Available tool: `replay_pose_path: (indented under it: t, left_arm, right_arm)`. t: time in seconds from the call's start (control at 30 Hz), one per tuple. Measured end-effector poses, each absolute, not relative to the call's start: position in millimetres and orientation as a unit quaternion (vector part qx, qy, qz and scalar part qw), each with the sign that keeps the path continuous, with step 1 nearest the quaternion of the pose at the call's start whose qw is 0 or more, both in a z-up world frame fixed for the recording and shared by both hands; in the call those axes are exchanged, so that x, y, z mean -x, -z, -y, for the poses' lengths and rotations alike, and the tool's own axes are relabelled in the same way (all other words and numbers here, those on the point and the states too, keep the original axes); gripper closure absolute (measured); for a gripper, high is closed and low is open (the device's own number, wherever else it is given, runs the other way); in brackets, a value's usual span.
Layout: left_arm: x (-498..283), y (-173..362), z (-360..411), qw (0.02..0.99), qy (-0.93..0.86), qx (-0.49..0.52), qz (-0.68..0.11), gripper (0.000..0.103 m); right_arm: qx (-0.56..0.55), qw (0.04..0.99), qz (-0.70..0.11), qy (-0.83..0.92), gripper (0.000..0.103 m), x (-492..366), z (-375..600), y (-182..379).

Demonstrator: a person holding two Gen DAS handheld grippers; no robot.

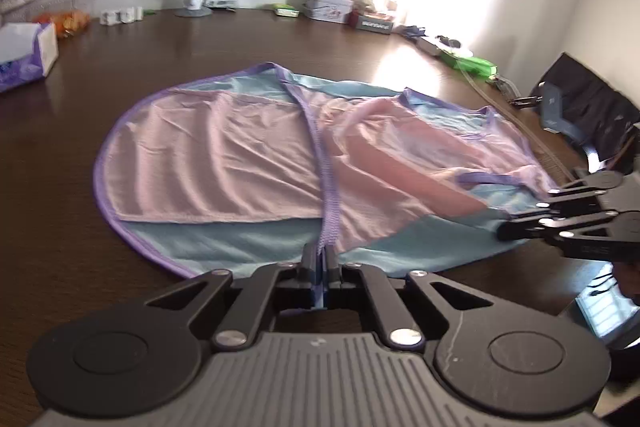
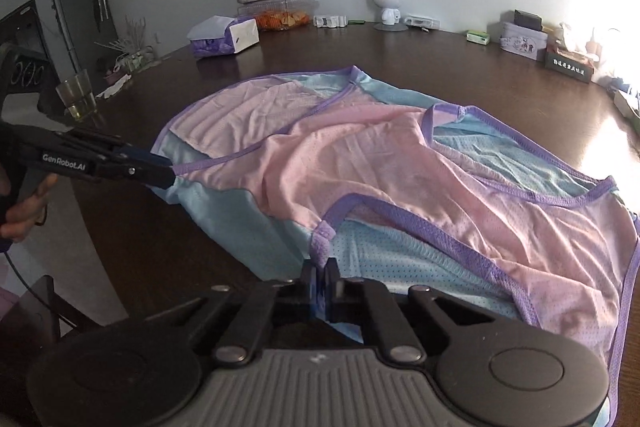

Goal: Fold clothes

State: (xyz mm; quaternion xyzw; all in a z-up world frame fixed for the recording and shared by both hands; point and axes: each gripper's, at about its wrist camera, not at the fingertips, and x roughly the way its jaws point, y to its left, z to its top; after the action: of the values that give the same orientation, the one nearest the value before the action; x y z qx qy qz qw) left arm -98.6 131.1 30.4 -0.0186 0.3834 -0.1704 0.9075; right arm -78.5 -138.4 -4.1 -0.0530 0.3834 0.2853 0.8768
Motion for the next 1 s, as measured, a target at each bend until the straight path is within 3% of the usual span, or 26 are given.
replay_pose_path:
  t: [0.2, 0.33, 0.37, 0.47, 0.53, 0.77, 0.8, 0.87, 0.97, 1.0]
  left_arm:
    - [98.2, -38.7, -132.5, 0.898, 0.208, 0.005, -0.388, 0.099]
    - [73.6, -55.2, -130.7, 0.909, 0.184, 0.007, -0.375, 0.078]
    - [60.8, -60.0, -125.2, 0.911, 0.177, 0.002, -0.373, 0.077]
    - [8.6, -61.6, -104.3, 0.908, 0.169, -0.022, -0.383, 0.068]
    - [-26.2, -62.6, -90.4, 0.906, 0.163, -0.039, -0.389, 0.067]
    - [-117.7, -35.6, -58.7, 0.896, 0.123, -0.027, -0.426, 0.070]
    - [-124.4, -30.2, -58.3, 0.895, 0.117, -0.020, -0.430, 0.073]
    - [-127.8, -26.0, -57.3, 0.902, 0.110, -0.017, -0.417, 0.097]
    - [-125.3, -26.3, -56.3, 0.914, 0.104, -0.014, -0.392, 0.102]
    - [-123.1, -27.3, -56.3, 0.919, 0.097, -0.015, -0.382, 0.102]
  right_arm:
    - [0.080, 0.874, -0.396, -0.271, 0.099, 94.5, 151.4, -1.8]
    - [0.063, 0.886, -0.366, -0.278, 0.083, 88.9, 153.5, -14.9]
    - [0.055, 0.889, -0.358, -0.282, 0.077, 84.4, 153.5, -18.5]
    - [0.080, 0.902, -0.344, -0.248, 0.077, 59.4, 147.2, -21.6]
    - [0.096, 0.911, -0.336, -0.220, 0.077, 39.8, 145.2, -21.8]
    - [0.006, 0.909, -0.362, -0.207, 0.076, -40.2, 155.1, -10.1]
    - [0.005, 0.907, -0.366, -0.207, 0.076, -47.2, 152.9, -6.7]
    - [0.012, 0.905, -0.370, -0.209, 0.076, -54.5, 146.7, -0.5]
    - [0.011, 0.906, -0.366, -0.211, 0.077, -58.6, 144.1, 6.8]
    - [0.009, 0.908, -0.364, -0.207, 0.086, -59.6, 144.2, 9.0]
